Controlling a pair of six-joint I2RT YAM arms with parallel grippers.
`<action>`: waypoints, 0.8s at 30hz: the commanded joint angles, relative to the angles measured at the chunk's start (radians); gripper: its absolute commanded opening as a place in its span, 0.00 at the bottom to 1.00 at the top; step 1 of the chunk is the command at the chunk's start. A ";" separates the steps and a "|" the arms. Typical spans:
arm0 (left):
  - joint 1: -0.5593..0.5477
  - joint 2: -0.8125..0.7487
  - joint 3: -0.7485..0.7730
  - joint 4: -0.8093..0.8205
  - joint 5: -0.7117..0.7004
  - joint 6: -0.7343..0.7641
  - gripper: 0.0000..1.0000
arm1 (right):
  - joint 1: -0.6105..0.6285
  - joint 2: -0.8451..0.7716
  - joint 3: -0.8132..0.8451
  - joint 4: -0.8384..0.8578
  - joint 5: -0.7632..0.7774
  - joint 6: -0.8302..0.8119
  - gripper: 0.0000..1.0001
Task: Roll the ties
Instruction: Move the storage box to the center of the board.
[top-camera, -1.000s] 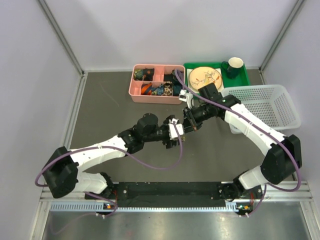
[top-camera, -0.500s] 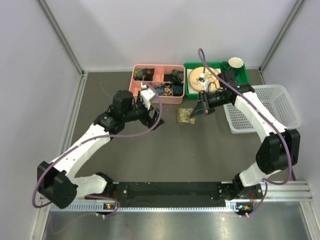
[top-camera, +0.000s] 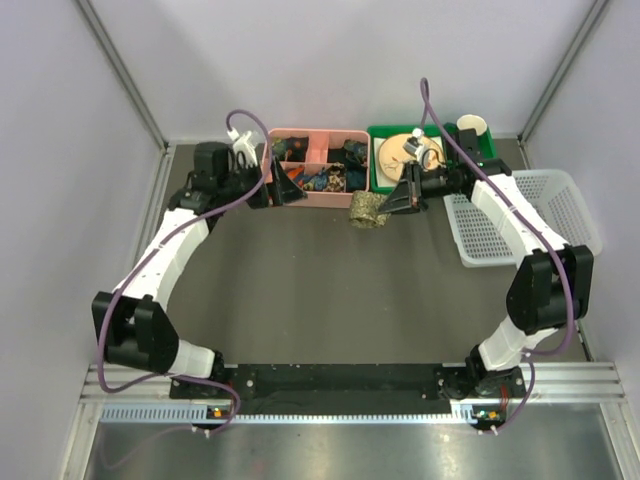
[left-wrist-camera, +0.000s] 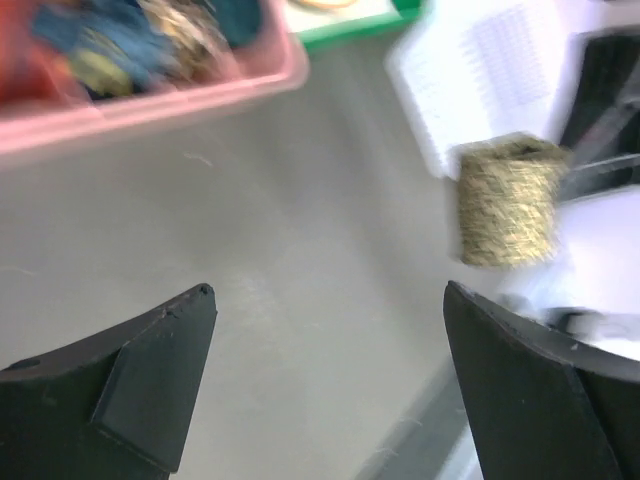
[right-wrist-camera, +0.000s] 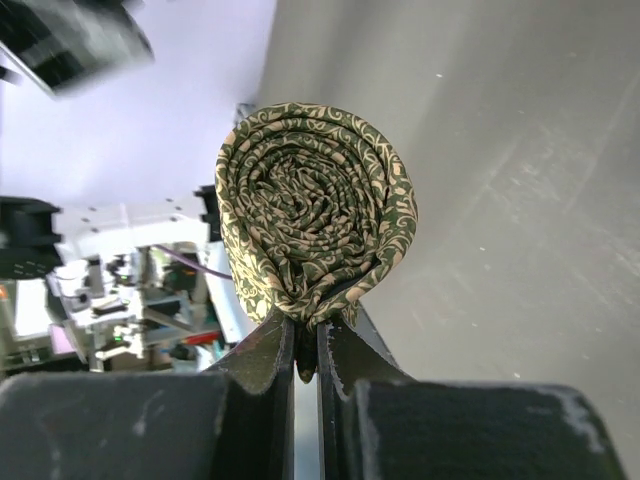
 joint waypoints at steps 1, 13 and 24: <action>-0.020 -0.089 -0.185 0.357 0.259 -0.387 0.99 | 0.001 0.007 0.055 0.131 -0.088 0.107 0.00; -0.093 0.009 -0.251 0.621 0.387 -0.714 0.99 | 0.060 -0.013 -0.017 0.267 -0.126 0.204 0.00; -0.173 0.051 -0.258 0.704 0.420 -0.758 0.99 | 0.134 -0.039 -0.020 0.248 -0.126 0.147 0.00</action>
